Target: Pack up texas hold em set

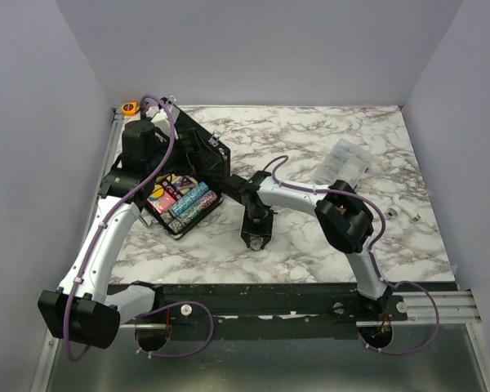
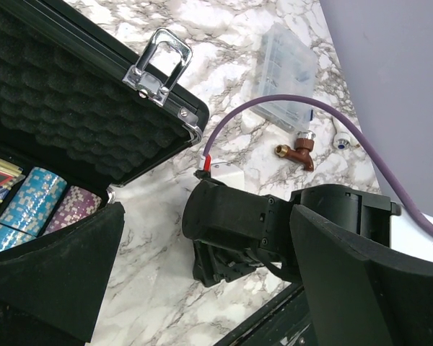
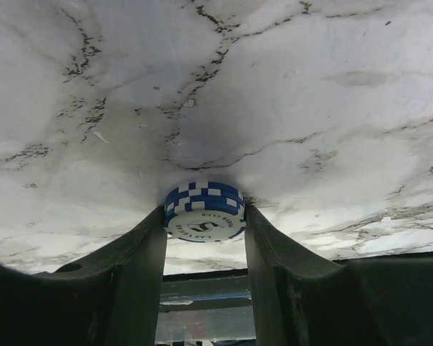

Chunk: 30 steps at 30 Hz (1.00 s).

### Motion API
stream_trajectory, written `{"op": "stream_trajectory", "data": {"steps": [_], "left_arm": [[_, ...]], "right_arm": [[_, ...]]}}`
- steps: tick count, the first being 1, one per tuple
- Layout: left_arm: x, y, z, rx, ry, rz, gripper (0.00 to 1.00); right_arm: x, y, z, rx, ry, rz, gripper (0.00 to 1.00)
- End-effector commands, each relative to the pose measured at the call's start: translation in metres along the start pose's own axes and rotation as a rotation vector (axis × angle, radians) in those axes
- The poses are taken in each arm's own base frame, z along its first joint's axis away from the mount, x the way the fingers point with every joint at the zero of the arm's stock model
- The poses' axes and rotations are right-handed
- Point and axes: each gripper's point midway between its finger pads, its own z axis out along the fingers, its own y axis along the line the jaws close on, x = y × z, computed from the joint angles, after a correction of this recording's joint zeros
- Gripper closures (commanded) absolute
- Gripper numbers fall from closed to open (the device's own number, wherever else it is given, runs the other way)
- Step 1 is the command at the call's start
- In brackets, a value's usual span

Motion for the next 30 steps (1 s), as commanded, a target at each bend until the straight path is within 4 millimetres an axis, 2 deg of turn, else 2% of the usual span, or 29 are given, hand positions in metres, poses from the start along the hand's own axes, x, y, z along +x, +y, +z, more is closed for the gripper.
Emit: {"op": "stream_trajectory", "data": {"steps": [1,4,7,12,16,24,29,30], "left_arm": [[-0.003,-0.014,-0.005,0.055,-0.014,0.014,0.04],[-0.003,-0.014,-0.006,0.053,-0.017,0.017,0.03],[-0.003,-0.012,-0.005,0.044,-0.017,0.017,0.04],[-0.002,-0.009,-0.003,0.035,-0.014,0.017,0.03],[-0.002,-0.006,-0.002,0.023,-0.014,0.016,0.03],[0.004,0.001,0.007,0.014,0.006,-0.003,0.03],[0.017,0.002,0.014,0.019,0.023,-0.044,0.03],[0.024,0.0,0.016,0.04,0.037,-0.062,0.03]], "right_arm": [[-0.003,-0.035,0.038,0.19,-0.021,0.032,0.6],[-0.005,-0.033,0.037,0.169,-0.036,0.034,0.73],[-0.006,-0.032,0.035,0.145,-0.053,0.03,0.99],[-0.008,-0.03,0.022,0.094,-0.089,0.038,0.99],[-0.016,-0.035,-0.003,0.093,-0.165,0.088,0.99],[-0.021,-0.02,-0.029,0.015,-0.181,0.148,0.99],[-0.022,-0.017,-0.039,-0.102,-0.155,0.19,0.99],[-0.022,-0.017,-0.04,-0.125,-0.152,0.196,0.99]]}}
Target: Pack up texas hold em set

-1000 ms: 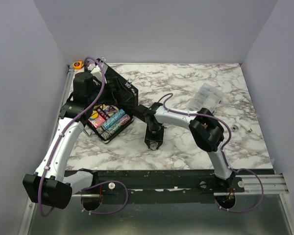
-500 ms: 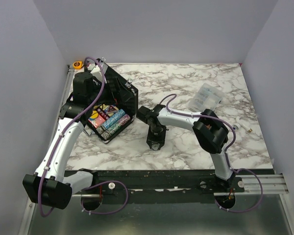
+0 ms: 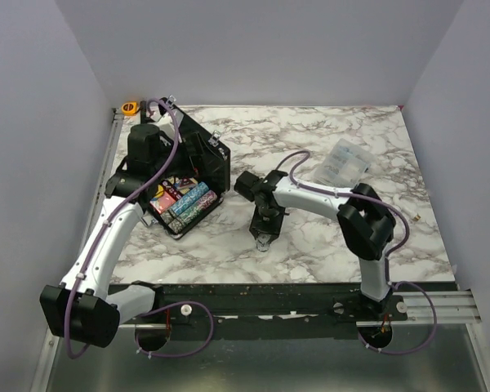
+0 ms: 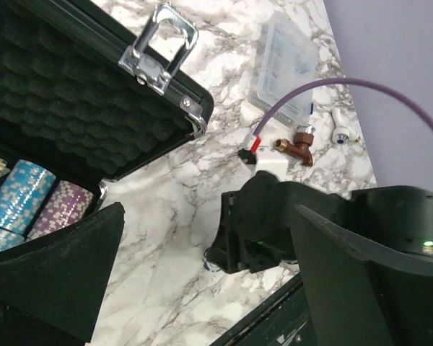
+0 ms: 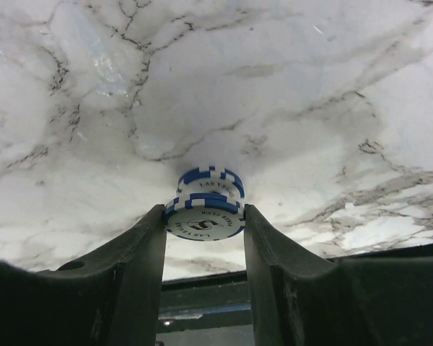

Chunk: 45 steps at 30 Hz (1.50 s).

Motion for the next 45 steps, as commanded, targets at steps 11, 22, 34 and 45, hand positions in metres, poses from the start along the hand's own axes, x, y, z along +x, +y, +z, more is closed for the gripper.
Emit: {"op": "stream_trajectory", "data": {"steps": [11,22,34,45], "left_arm": [[0.106,-0.002,0.006,0.255,-0.049,-0.253,0.03],[0.14,-0.002,0.022,0.223,-0.281,-0.256,0.1],[0.165,0.003,0.047,0.186,-0.248,-0.313,0.41],[0.188,0.017,0.063,0.122,-0.159,-0.418,0.48]], "right_arm": [[-0.012,0.039,-0.052,-0.391,0.199,0.179,0.99],[-0.024,0.052,-0.063,-0.397,0.22,0.29,0.99],[-0.034,0.06,-0.081,-0.436,0.194,0.343,0.99],[-0.037,0.063,-0.088,-0.46,0.186,0.353,0.99]]}}
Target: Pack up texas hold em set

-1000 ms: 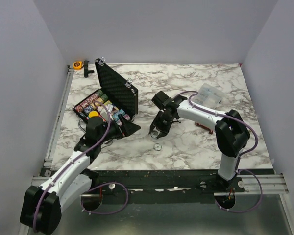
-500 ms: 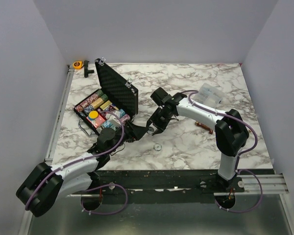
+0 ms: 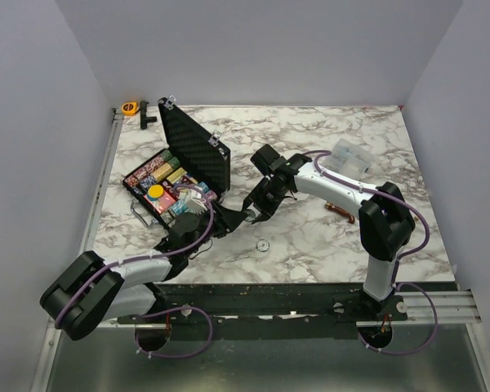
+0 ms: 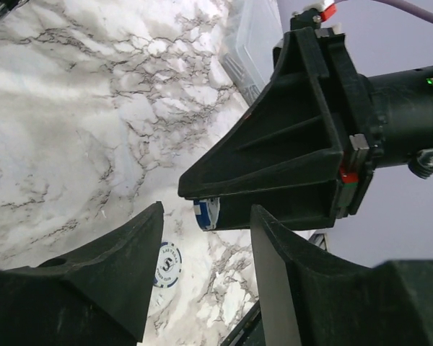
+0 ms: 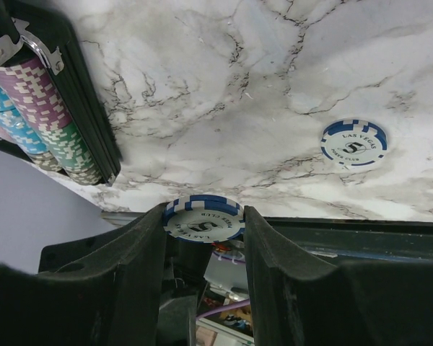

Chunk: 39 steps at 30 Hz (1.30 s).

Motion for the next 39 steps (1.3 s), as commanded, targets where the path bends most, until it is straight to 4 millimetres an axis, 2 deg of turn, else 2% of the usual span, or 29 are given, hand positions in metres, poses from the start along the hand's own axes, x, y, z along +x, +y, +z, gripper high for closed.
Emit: {"op": "stream_trajectory", "data": {"steps": [1,3,9,17,20,24,26,27,30,32,34,36,39], "left_arm": [[0.002,0.007,0.001,-0.034,-0.009,-0.058,0.47],[0.004,0.006,0.003,-0.029,0.001,-0.053,0.47],[0.001,0.002,0.011,-0.014,-0.006,-0.055,0.6],[0.005,-0.006,0.02,0.017,0.026,-0.058,0.69],[0.004,-0.011,0.023,0.036,0.025,-0.054,0.77],[0.004,-0.017,0.024,0.062,0.031,-0.061,1.0],[0.004,-0.015,0.021,0.053,0.027,-0.079,1.0],[0.005,-0.012,0.019,0.041,0.027,-0.084,1.0],[0.009,0.0,0.015,-0.057,0.07,-0.069,1.0],[0.012,0.01,0.007,-0.14,0.114,-0.039,1.0],[0.01,0.014,-0.002,-0.188,0.129,-0.02,1.0],[0.004,0.019,-0.014,-0.244,0.144,-0.007,1.0],[-0.012,0.029,-0.034,-0.345,0.161,0.009,1.0]], "right_arm": [[0.001,0.016,-0.015,-0.06,-0.002,0.007,0.99],[0.002,0.017,-0.016,-0.064,0.0,0.004,0.99],[0.004,0.017,-0.016,-0.074,0.008,0.001,0.99],[0.005,0.015,-0.02,-0.083,0.006,-0.001,0.99],[0.005,0.015,-0.019,-0.095,0.008,0.004,0.99],[0.005,0.015,-0.018,-0.118,0.007,-0.002,0.99],[0.002,0.017,-0.017,-0.141,-0.015,-0.023,0.83],[0.0,0.017,-0.017,-0.154,-0.029,-0.036,0.71],[-0.009,0.024,-0.019,-0.224,-0.083,-0.104,0.45],[-0.018,0.022,-0.022,-0.235,-0.12,-0.135,0.22],[-0.029,0.02,-0.027,-0.231,-0.168,-0.173,0.08],[-0.042,0.016,-0.034,-0.22,-0.235,-0.219,0.0],[-0.067,0.01,-0.049,-0.215,-0.349,-0.261,0.0]]}}
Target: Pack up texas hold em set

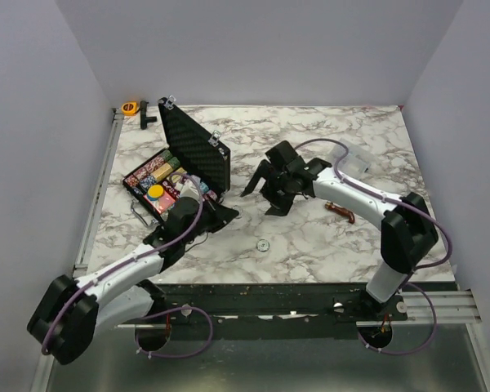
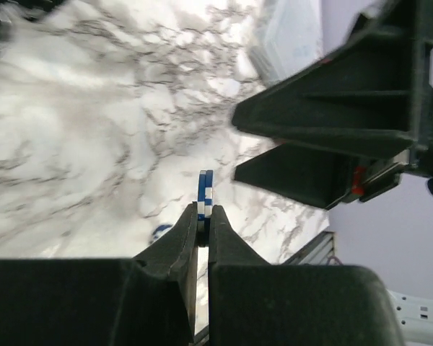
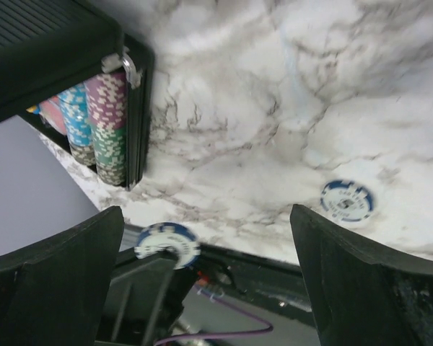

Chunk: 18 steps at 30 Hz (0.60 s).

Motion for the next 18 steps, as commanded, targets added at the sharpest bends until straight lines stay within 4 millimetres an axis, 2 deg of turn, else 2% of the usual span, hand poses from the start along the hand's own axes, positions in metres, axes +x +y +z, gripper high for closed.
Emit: {"op": "stream_trajectory", "data": {"steps": [1,4,6,10,13,18], "left_arm": [[-0.009,0.048,-0.037,-0.283,0.089,0.038,1.0],[-0.037,0.066,-0.064,-0.421,0.099,0.044,1.0],[-0.061,0.074,-0.079,-0.491,0.081,0.063,1.0],[-0.129,0.097,-0.106,-0.671,-0.046,0.096,1.0],[-0.172,0.115,-0.115,-0.768,-0.113,0.082,1.0],[-0.228,0.157,-0.126,-0.981,-0.24,0.086,1.0]], "right_arm": [[-0.05,-0.006,-0.027,-0.012,-0.234,-0.138,0.0],[-0.07,-0.014,-0.042,0.005,-0.343,-0.237,0.0],[-0.076,-0.017,-0.048,0.02,-0.381,-0.31,0.01],[-0.077,-0.031,-0.048,0.073,-0.382,-0.405,0.04],[-0.073,-0.04,-0.046,0.067,-0.374,-0.455,0.04],[-0.072,-0.049,-0.049,0.043,-0.404,-0.536,0.04]]}}
